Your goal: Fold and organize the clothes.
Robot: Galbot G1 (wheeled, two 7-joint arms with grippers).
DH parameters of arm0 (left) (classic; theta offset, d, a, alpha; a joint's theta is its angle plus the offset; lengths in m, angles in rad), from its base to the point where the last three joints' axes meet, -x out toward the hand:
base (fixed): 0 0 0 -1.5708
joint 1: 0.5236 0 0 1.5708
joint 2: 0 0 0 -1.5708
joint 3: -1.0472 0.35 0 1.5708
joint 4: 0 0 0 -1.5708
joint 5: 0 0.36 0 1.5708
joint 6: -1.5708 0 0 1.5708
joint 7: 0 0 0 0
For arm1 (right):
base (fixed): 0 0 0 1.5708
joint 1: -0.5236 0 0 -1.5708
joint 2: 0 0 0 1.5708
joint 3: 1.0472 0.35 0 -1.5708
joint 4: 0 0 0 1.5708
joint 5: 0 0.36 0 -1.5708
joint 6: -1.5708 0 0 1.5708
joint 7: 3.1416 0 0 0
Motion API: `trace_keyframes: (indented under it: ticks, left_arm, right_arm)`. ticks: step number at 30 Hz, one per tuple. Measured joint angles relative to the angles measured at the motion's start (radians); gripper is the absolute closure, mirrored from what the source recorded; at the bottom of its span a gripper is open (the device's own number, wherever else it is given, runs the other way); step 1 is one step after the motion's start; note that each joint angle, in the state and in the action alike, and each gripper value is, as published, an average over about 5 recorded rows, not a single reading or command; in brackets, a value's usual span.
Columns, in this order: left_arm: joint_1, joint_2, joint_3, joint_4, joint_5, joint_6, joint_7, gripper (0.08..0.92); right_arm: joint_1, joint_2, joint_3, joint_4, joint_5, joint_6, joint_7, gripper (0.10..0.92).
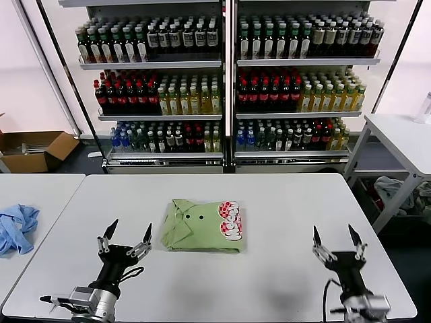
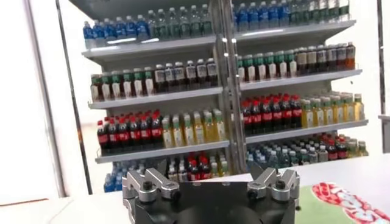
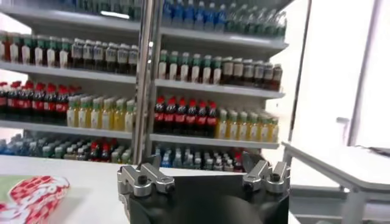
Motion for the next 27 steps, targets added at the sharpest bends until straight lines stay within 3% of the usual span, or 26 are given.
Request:
trace_keyframes:
  ticks: [13,27]
  left_arm:
    - [0.09,0.027,-0.024,0.033,-0.01,-0.155,-0.03,0.177]
    - [0.119,0.036,-0.029,0.042,-0.024,-0.205,-0.036,0.177]
  right_arm:
    - [-0.244,0.004,0.071,0.024,-0.066,0.317,-0.01,0.203]
    - [-0.304,-0.004,0.094,0.017,-0.028,0.415,-0.047,0.203]
